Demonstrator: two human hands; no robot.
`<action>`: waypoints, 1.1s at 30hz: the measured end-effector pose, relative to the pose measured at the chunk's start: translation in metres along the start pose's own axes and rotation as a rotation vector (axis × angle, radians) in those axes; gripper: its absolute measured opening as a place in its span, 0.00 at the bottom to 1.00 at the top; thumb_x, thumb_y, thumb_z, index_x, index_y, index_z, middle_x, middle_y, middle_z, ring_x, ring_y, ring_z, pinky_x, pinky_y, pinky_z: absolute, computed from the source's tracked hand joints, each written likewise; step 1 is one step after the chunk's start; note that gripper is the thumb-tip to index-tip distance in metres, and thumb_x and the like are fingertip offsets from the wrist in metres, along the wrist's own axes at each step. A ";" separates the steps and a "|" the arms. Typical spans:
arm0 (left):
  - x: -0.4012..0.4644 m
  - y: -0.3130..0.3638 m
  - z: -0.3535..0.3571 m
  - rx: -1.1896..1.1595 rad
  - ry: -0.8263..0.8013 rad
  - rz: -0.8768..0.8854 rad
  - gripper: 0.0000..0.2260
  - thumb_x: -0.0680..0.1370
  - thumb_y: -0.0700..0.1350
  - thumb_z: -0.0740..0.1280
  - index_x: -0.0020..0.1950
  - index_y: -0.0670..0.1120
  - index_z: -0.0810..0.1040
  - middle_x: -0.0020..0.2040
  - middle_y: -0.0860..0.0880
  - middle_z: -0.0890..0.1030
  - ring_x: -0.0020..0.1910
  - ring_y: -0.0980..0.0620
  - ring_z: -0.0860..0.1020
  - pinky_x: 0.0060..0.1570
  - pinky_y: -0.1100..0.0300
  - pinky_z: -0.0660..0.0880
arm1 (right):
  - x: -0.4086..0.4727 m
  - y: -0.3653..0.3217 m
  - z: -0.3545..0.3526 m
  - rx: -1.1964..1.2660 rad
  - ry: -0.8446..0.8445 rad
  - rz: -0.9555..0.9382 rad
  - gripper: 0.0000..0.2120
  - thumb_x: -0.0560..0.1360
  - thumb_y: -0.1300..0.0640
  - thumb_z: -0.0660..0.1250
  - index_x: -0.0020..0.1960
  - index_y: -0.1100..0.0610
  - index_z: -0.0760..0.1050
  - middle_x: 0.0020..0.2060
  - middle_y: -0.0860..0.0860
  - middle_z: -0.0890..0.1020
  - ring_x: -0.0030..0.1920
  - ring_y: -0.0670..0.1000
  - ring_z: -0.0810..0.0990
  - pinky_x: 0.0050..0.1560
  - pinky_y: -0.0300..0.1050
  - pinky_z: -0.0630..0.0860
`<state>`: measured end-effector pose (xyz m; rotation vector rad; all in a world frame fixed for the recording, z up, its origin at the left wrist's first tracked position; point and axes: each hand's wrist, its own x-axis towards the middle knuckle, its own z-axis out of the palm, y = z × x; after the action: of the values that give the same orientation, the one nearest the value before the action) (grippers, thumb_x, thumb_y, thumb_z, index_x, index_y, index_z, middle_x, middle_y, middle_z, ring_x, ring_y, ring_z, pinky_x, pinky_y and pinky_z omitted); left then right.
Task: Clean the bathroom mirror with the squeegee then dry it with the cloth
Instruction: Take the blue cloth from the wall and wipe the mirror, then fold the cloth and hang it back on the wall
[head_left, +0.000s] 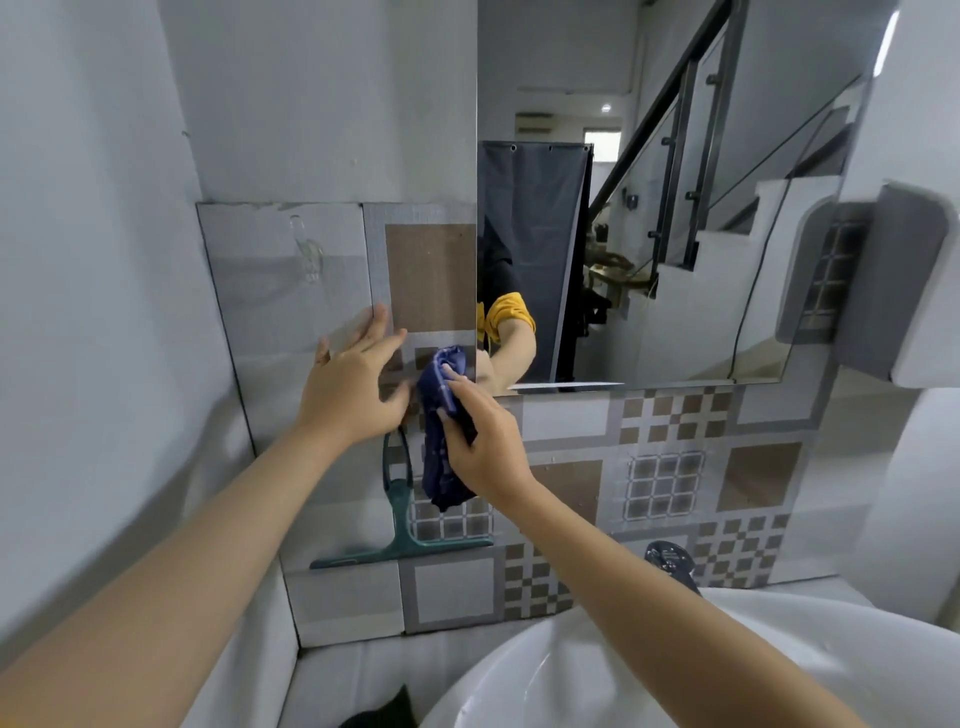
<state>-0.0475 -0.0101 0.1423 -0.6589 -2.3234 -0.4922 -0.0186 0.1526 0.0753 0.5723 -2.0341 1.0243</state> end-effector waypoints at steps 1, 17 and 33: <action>-0.002 0.005 -0.006 -0.143 0.064 -0.055 0.23 0.74 0.48 0.66 0.69 0.47 0.69 0.73 0.46 0.66 0.71 0.49 0.65 0.69 0.50 0.61 | 0.000 -0.006 -0.005 0.035 0.021 0.010 0.19 0.75 0.67 0.64 0.66 0.62 0.73 0.64 0.55 0.77 0.67 0.56 0.73 0.64 0.53 0.73; -0.038 0.055 -0.066 -1.128 -0.111 -0.595 0.07 0.74 0.40 0.69 0.50 0.41 0.82 0.44 0.43 0.84 0.42 0.49 0.83 0.44 0.60 0.79 | -0.013 -0.061 -0.055 0.065 -0.318 -0.017 0.24 0.70 0.63 0.73 0.65 0.57 0.75 0.64 0.51 0.78 0.54 0.53 0.76 0.55 0.54 0.77; -0.057 0.058 -0.122 -1.050 0.053 -0.614 0.08 0.70 0.29 0.69 0.44 0.40 0.81 0.33 0.49 0.84 0.34 0.53 0.82 0.35 0.64 0.79 | 0.025 -0.114 -0.046 0.634 -0.109 0.292 0.08 0.67 0.67 0.76 0.38 0.55 0.81 0.40 0.54 0.85 0.43 0.52 0.84 0.49 0.48 0.81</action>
<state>0.0837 -0.0435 0.1997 -0.3201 -2.0533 -2.0358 0.0629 0.1239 0.1657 0.6685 -1.9007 1.8773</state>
